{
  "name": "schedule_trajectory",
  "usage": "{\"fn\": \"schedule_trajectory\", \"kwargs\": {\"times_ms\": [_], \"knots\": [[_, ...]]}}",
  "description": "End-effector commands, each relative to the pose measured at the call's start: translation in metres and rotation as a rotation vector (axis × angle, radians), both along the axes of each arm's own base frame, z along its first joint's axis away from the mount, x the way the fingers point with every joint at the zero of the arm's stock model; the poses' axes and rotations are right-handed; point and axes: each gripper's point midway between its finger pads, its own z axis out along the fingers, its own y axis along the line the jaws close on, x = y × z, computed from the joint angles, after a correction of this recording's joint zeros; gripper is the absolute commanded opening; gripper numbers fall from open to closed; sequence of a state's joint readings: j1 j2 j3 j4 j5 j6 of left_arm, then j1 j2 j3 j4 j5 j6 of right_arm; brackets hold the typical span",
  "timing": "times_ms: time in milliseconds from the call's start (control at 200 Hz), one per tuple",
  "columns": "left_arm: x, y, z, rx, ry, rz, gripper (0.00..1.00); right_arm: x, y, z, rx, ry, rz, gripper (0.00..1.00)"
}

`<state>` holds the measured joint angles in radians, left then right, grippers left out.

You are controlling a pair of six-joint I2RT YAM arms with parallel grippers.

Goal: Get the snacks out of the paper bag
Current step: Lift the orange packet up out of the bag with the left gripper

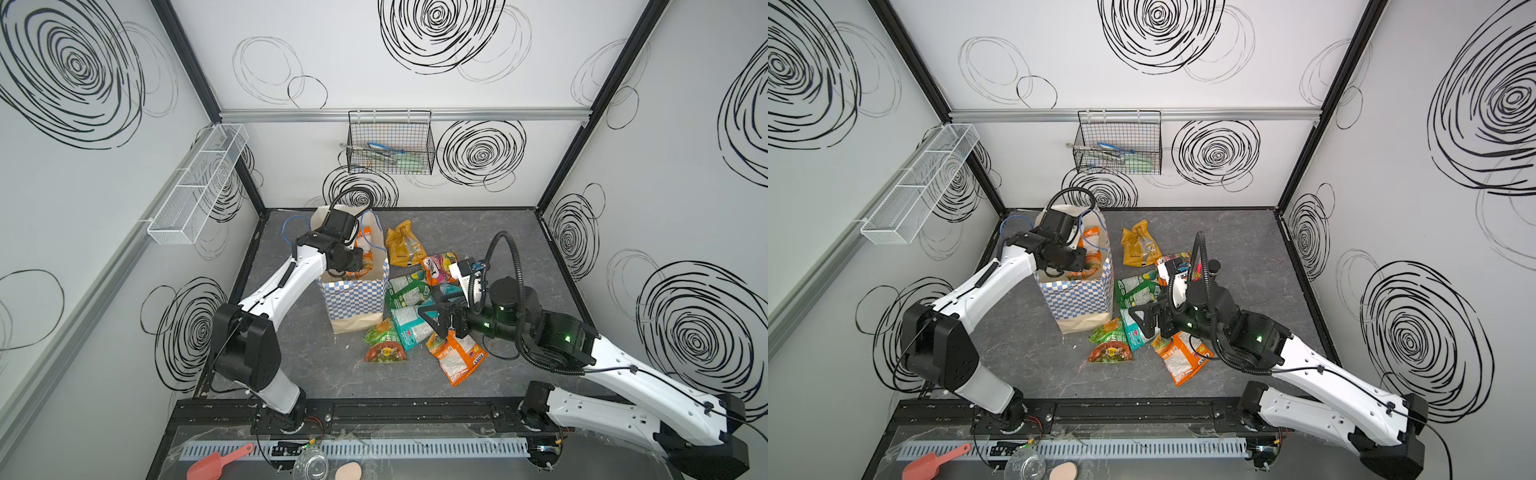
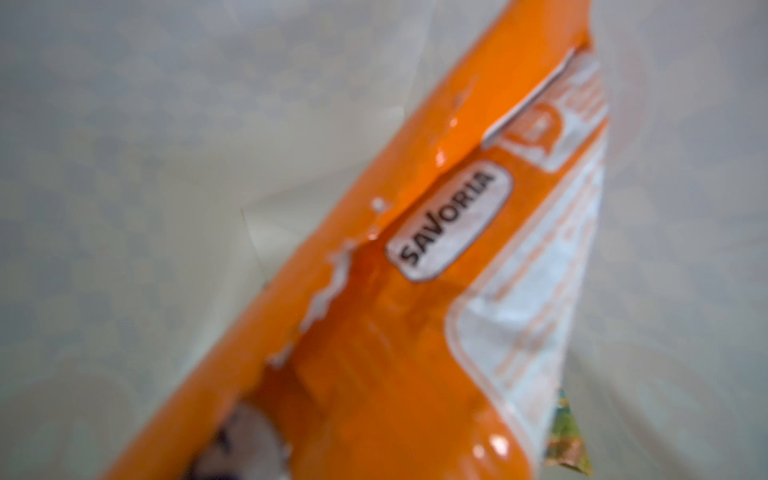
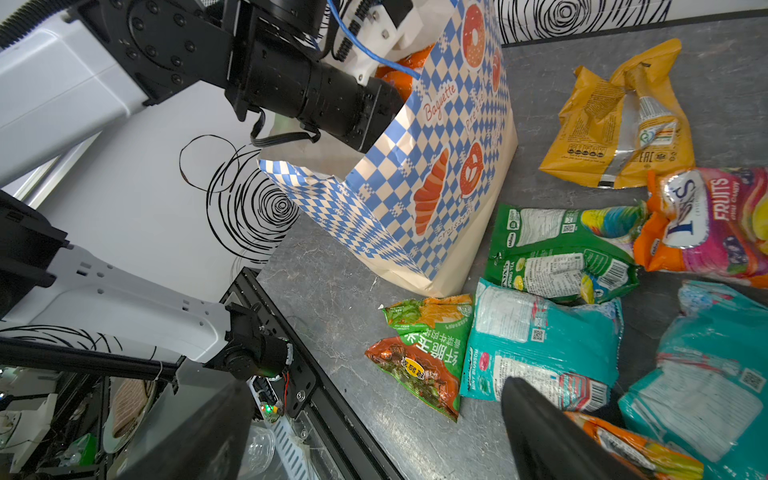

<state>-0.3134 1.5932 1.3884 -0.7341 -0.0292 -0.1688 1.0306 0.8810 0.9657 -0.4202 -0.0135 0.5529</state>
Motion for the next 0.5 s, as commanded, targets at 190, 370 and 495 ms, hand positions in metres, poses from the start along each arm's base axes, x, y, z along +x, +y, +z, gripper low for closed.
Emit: {"fn": "schedule_trajectory", "kwargs": {"times_ms": [190, 370, 495], "knots": [[0.009, 0.021, 0.06, -0.024, -0.155, 0.079, 0.0, -0.001, -0.001, 0.012, 0.021, -0.013, -0.004, 0.97], [0.007, 0.025, 0.083, -0.032, -0.2, 0.1, 0.0, -0.001, -0.002, 0.014, 0.023, -0.014, -0.005, 0.97], [0.005, 0.03, 0.107, -0.033, -0.251, 0.116, 0.0, -0.002, -0.001, 0.019, 0.034, -0.008, -0.001, 0.97]]}}
